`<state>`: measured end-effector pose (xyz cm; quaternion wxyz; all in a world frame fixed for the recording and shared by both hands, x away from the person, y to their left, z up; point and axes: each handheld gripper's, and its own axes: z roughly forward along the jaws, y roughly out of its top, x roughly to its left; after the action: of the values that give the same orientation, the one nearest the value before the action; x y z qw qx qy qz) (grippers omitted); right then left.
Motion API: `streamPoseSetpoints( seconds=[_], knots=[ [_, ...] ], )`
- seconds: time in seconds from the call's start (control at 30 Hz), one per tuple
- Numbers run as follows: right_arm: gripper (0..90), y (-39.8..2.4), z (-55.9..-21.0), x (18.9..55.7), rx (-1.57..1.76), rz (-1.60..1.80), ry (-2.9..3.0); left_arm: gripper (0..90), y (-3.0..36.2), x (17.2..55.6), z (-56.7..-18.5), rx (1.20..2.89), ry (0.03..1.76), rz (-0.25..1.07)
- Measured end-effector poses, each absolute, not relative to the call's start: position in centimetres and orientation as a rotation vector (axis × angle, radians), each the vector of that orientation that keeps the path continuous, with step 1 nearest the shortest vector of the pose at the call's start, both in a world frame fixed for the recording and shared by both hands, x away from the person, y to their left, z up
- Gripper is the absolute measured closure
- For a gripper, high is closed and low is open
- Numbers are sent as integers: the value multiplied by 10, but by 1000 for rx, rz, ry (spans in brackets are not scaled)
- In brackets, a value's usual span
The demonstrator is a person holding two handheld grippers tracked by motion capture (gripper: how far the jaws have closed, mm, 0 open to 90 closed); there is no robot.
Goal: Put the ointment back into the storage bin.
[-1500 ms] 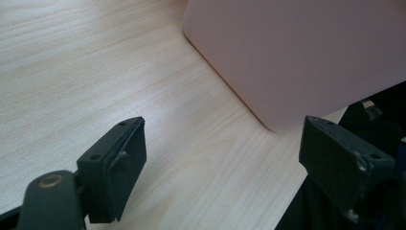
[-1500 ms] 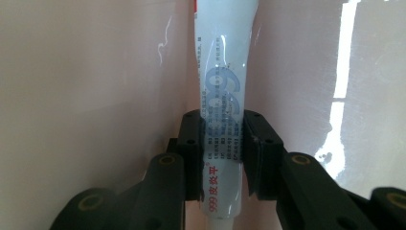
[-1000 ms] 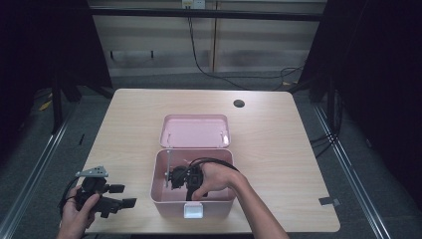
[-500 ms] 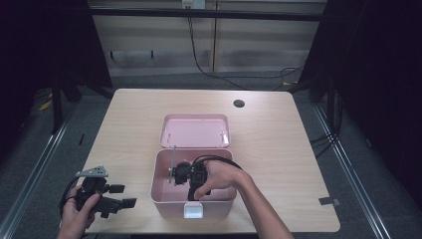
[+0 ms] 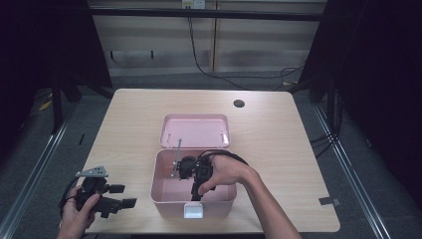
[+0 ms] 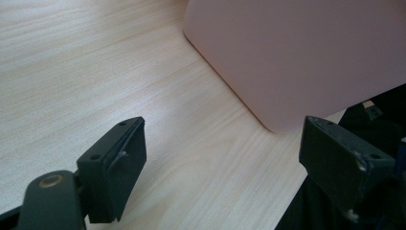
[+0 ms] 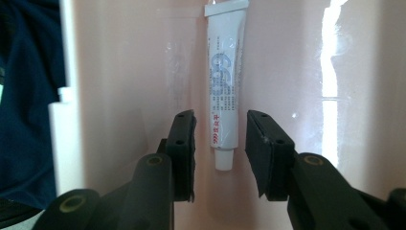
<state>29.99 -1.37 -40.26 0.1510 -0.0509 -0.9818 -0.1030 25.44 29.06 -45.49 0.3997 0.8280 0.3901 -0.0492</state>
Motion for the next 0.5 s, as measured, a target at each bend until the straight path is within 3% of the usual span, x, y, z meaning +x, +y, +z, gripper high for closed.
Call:
streamPoseSetpoints(
  seconds=[0.5],
  knots=[
    [628, -30, -375, 297, -166, -334, -2864, 165, 290, 254, -456, 2091, 994, -132]
  ],
)
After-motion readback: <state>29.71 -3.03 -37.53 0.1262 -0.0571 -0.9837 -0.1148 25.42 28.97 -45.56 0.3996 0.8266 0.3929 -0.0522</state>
